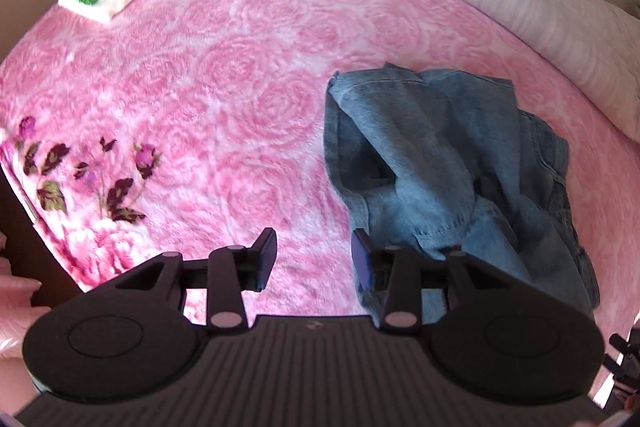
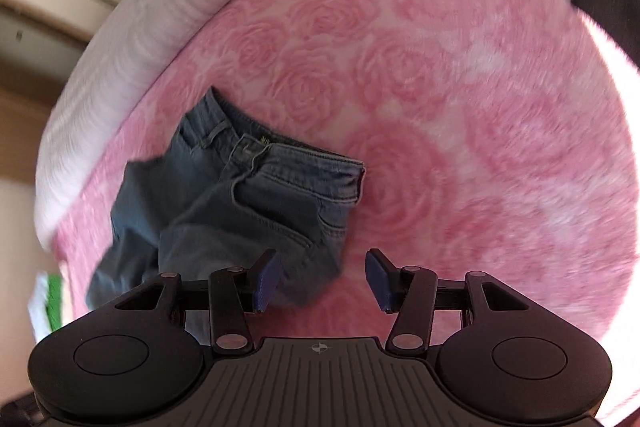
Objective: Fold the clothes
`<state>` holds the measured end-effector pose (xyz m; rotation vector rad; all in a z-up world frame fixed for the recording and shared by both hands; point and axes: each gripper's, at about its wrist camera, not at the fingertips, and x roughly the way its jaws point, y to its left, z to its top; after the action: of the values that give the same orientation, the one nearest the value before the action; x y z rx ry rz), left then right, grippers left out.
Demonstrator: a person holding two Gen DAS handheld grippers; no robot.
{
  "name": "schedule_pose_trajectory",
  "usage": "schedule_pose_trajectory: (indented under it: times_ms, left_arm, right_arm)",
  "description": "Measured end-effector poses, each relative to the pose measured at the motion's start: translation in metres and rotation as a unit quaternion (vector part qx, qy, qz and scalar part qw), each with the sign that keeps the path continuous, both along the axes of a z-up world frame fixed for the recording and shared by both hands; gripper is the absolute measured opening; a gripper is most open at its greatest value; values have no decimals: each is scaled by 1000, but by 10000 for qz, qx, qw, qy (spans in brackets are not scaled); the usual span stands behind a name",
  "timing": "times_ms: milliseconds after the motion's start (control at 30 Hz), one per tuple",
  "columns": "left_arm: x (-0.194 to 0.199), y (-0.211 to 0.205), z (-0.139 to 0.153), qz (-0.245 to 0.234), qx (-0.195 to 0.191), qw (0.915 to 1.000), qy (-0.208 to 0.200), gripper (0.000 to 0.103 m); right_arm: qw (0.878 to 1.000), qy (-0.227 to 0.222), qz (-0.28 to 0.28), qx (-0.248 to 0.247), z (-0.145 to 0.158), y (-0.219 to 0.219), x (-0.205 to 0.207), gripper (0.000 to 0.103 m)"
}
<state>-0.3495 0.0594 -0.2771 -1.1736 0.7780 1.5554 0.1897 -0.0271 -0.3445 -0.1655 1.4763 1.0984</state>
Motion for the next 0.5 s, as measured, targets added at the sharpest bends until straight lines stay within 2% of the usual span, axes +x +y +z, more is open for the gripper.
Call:
schedule_pose_trajectory:
  times_ms: [200, 300, 500]
  left_arm:
    - [-23, 34, -29, 275, -72, 9993, -254, 39]
    - [-34, 51, -48, 430, -99, 9978, -502, 44]
    - [-43, 85, -98, 499, -275, 9946, -865, 44]
  right_arm:
    - [9989, 131, -443, -21, -48, 17, -2, 52]
    - [9976, 160, -677, -63, -71, 21, -3, 62]
    - [9918, 502, -1174, 3, -97, 25, -2, 65]
